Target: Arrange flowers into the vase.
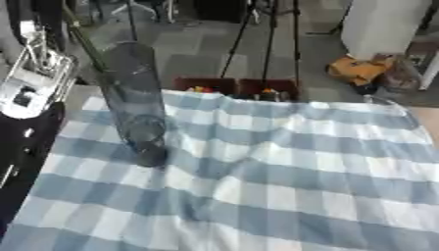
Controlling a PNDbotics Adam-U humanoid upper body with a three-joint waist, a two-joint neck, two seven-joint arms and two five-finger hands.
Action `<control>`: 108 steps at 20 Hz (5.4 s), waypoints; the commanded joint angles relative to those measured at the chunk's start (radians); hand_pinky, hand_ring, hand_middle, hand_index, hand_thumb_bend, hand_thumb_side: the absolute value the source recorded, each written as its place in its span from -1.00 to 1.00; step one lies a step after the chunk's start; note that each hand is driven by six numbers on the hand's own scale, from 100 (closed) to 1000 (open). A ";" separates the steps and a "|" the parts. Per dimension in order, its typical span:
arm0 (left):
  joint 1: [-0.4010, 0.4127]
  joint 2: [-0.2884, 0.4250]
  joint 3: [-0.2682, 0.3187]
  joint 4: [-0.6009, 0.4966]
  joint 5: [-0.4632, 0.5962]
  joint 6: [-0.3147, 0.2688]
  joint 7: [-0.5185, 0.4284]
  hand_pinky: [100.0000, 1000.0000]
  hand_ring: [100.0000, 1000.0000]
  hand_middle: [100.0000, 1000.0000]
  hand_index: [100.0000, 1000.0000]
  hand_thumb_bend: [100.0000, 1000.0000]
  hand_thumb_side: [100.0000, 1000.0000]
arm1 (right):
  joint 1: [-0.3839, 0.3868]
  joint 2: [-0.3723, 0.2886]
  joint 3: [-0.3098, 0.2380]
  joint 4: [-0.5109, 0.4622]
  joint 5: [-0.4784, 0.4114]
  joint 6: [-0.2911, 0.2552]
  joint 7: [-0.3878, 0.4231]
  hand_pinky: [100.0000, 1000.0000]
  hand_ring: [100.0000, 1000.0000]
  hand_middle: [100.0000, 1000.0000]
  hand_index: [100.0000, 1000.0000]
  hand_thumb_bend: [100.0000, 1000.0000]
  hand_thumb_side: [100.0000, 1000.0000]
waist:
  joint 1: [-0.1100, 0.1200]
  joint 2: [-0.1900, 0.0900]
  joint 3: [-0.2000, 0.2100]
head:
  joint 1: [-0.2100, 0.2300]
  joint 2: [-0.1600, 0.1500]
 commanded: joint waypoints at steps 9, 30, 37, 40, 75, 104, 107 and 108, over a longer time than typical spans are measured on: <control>0.001 0.039 -0.007 0.002 -0.050 0.007 -0.012 -1.00 -0.66 -0.55 -0.53 -1.00 0.57 | -0.004 -0.032 -0.017 -0.027 -0.006 0.005 -0.006 0.50 0.03 -0.19 0.48 -1.00 1.00 | 0.003 -0.030 0.000 | -0.007 -0.006; 0.024 0.072 -0.027 0.011 -0.185 0.040 -0.152 -1.00 -0.50 -0.38 -0.29 -1.00 0.29 | 0.009 -0.029 -0.023 -0.030 -0.005 0.017 -0.015 0.50 0.02 -0.19 0.48 -1.00 1.00 | 0.005 -0.042 0.013 | -0.015 0.005; 0.031 0.078 -0.035 0.018 -0.212 0.060 -0.236 -1.00 -0.40 -0.30 -0.16 -1.00 0.20 | 0.010 -0.026 -0.023 -0.033 -0.007 0.023 -0.023 0.50 0.02 -0.19 0.48 -1.00 1.00 | 0.004 -0.048 0.015 | -0.016 0.004; 0.033 0.079 -0.039 0.019 -0.220 0.070 -0.278 -1.00 -0.36 -0.26 -0.11 -1.00 0.17 | 0.010 -0.025 -0.023 -0.035 -0.007 0.025 -0.024 0.50 0.02 -0.19 0.48 -1.00 1.00 | 0.004 -0.050 0.015 | -0.017 0.004; 0.036 0.126 -0.065 0.014 -0.313 0.142 -0.751 -0.75 0.06 0.20 0.35 -1.00 0.00 | 0.033 -0.020 -0.027 -0.053 0.003 0.059 -0.050 0.50 0.01 -0.20 0.47 -1.00 1.00 | 0.023 -0.072 0.028 | -0.024 0.017; 0.038 0.160 -0.069 0.027 -0.368 0.099 -0.977 -0.39 0.33 0.49 0.83 -1.00 0.16 | 0.046 -0.020 -0.030 -0.068 0.010 0.083 -0.065 0.50 0.01 -0.21 0.46 -1.00 1.00 | 0.038 -0.077 0.033 | -0.025 0.019; 0.038 0.164 -0.070 0.028 -0.385 0.094 -0.994 -0.25 0.42 0.53 0.86 -1.00 0.16 | 0.047 -0.020 -0.031 -0.070 0.010 0.086 -0.068 0.50 0.01 -0.22 0.46 -1.00 1.00 | 0.040 -0.077 0.033 | -0.025 0.019; 0.038 0.164 -0.070 0.029 -0.389 0.093 -1.000 -0.21 0.44 0.54 0.87 -1.00 0.16 | 0.047 -0.020 -0.030 -0.070 0.010 0.088 -0.068 0.50 0.01 -0.22 0.46 -1.00 1.00 | 0.041 -0.077 0.034 | -0.025 0.019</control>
